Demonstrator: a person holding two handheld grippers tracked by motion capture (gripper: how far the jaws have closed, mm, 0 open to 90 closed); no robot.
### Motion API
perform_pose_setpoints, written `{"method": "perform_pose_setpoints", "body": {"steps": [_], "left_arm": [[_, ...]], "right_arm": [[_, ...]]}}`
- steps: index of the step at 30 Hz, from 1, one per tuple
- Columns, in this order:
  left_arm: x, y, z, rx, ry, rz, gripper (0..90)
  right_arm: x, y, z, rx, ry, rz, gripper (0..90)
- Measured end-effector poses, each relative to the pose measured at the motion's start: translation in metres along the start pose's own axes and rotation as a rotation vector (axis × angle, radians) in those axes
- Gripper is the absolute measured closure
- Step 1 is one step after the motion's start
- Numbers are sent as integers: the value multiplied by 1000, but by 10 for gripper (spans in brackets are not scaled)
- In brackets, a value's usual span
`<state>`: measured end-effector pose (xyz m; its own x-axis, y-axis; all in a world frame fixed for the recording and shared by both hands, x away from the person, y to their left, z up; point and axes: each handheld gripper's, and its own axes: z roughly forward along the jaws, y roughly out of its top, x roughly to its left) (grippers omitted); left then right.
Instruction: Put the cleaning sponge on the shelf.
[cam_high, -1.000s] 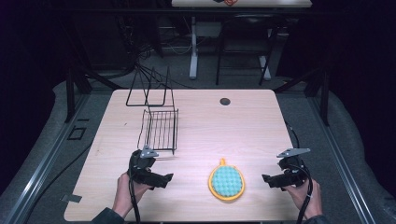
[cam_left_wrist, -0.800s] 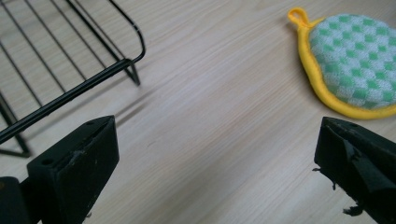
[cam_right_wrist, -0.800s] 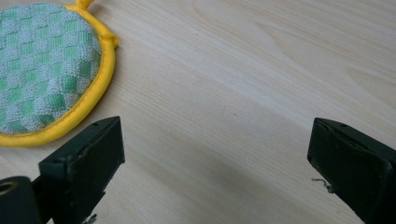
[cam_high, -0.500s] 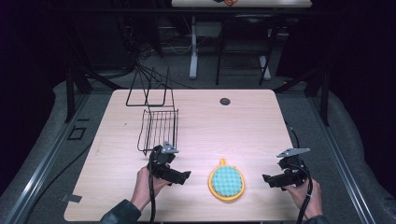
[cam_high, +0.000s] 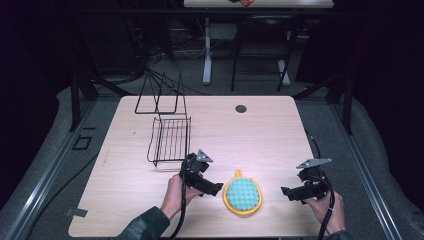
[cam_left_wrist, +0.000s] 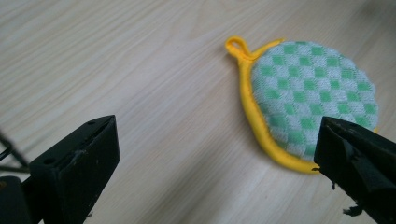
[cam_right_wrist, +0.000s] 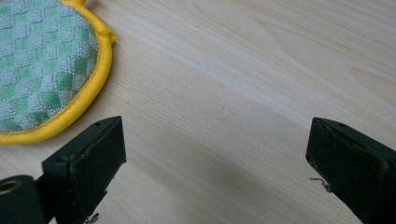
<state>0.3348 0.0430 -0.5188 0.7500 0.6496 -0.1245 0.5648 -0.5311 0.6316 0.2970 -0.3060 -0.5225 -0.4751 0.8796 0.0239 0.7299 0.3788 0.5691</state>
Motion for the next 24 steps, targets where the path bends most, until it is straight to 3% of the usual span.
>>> {"method": "perform_pose_setpoints", "body": {"steps": [6,7,10,11,13,16,21,24], "left_arm": [[-14,9,23,26,-58,23,67],[-18,10,30,40,-72,24,129],[-20,11,36,62,-82,29,194],[-23,10,41,66,-93,18,264],[-23,10,43,73,-94,21,279],[-25,10,48,91,-94,27,372],[-26,7,52,105,-116,7,528],[-27,6,52,106,-113,-8,569]], "right_arm": [[0,0,-1,-10,3,3,43],[-1,0,-2,-6,6,3,43],[-1,0,-2,-11,5,2,43],[0,0,-2,-15,5,1,44],[0,0,-3,-17,8,2,44],[0,0,-3,-18,8,0,44],[1,0,-2,-14,11,0,52],[1,1,-3,-7,12,-5,52]]}}
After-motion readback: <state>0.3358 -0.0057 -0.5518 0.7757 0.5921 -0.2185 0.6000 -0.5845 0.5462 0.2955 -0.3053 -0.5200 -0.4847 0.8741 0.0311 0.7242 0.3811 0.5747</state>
